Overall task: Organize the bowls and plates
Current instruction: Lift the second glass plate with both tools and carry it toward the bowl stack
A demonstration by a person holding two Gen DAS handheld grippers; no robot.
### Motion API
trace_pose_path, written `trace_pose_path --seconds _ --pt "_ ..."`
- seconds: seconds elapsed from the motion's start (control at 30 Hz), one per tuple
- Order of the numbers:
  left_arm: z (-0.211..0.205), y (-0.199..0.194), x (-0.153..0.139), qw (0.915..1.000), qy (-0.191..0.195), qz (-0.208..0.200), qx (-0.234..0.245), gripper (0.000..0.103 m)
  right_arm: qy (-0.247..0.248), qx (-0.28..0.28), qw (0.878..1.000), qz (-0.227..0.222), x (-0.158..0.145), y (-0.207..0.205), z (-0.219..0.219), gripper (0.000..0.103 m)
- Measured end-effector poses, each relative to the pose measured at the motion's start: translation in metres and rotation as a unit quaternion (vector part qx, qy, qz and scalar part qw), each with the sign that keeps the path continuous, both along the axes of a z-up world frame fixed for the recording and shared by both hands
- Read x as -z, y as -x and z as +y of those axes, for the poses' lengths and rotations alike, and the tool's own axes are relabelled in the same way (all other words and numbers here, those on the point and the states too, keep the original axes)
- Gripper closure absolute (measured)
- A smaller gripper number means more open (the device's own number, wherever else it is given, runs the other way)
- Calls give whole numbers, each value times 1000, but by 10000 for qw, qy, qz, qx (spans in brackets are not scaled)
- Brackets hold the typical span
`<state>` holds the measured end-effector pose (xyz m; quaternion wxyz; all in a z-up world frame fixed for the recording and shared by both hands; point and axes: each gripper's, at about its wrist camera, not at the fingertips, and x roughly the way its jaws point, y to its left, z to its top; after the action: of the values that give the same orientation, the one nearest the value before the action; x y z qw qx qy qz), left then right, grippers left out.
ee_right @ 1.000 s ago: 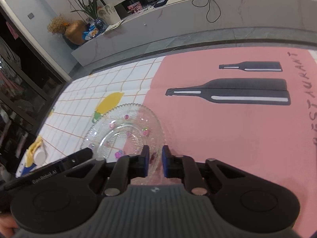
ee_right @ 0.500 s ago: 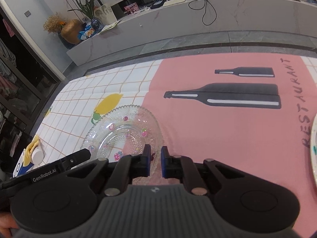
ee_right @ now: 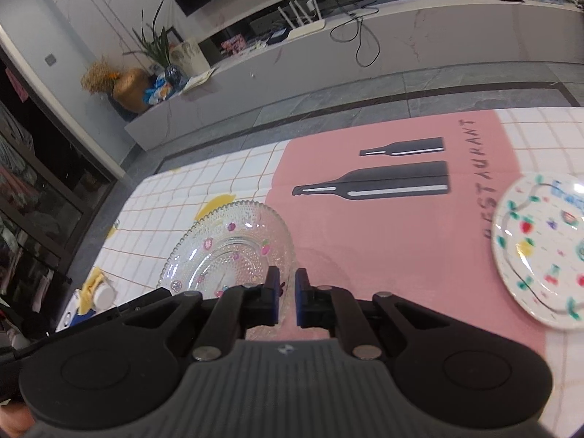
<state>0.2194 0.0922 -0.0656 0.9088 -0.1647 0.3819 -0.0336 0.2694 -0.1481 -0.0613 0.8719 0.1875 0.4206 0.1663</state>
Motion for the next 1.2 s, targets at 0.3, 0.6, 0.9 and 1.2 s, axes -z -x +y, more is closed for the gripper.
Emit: trace_pose_path --seconds 0.3,0.6,0.9,1.2 --pt "-24 47 -46 9999 31 -72 148 90 -272 350 9985 -306 -40 66 -35 98" --pt "-68 101 -76 9986 50 -271 451 92 -626 634 9951 -434 -65 139 -89 98" --pt "-135 137 -66 9959 226 -118 863 92 -591 1118 9911 -421 -66 205 -163 99" --pt "-191 165 -34 9919 199 199 1236 92 -528 1688 9842 -11 -34 256 -226 99"
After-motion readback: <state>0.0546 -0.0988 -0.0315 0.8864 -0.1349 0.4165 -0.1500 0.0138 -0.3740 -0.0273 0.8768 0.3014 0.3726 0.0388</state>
